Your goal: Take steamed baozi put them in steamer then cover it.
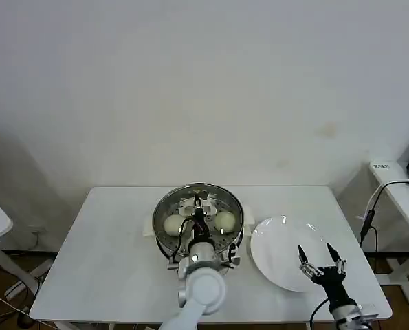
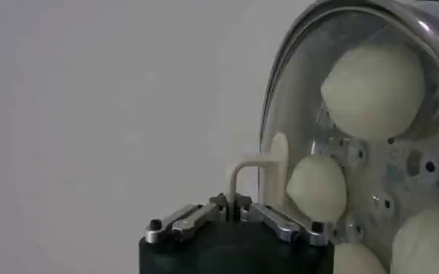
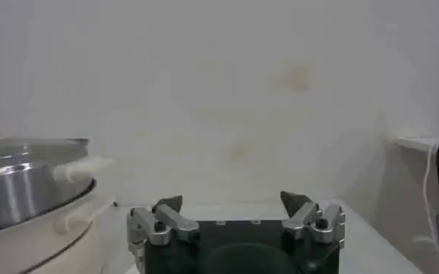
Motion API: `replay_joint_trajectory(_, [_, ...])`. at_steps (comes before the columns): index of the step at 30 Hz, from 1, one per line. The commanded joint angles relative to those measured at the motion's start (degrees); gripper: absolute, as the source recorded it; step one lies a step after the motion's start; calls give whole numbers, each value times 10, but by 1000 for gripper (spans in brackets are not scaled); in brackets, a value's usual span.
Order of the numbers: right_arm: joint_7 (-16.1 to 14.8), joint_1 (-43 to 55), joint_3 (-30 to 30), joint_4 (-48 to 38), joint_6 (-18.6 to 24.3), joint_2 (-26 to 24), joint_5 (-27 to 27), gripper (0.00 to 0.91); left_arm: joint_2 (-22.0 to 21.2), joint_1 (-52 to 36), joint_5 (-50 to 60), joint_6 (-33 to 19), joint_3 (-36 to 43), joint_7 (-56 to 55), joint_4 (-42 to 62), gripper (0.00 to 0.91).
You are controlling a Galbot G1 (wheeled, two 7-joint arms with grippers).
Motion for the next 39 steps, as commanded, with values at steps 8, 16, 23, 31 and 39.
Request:
replay_joint_trajectory(8, [0,0,0,-2,2,0,-3,907,1,6,-9,-6,8,-6,-16,907])
replay_joint_trajectory(16, [0,1,1,-4,2,-1,-3,907,2,10,-14,-8,10,-9,-27,907])
replay_joint_trajectory(23, [-1,1,0,-6,3,0,-5,907,5,14,-22,-12,10,-21,-34,907])
replay_joint_trajectory(31, [-2,-1,0,-7,3,0,-6,907,19,40,-30,-20,8,-48,-53,907])
replay_joint_trajectory(39, [-3,-3,-1,-6,4,-1,-7,907,38,67,-39,-38,-5,-55,-81,907])
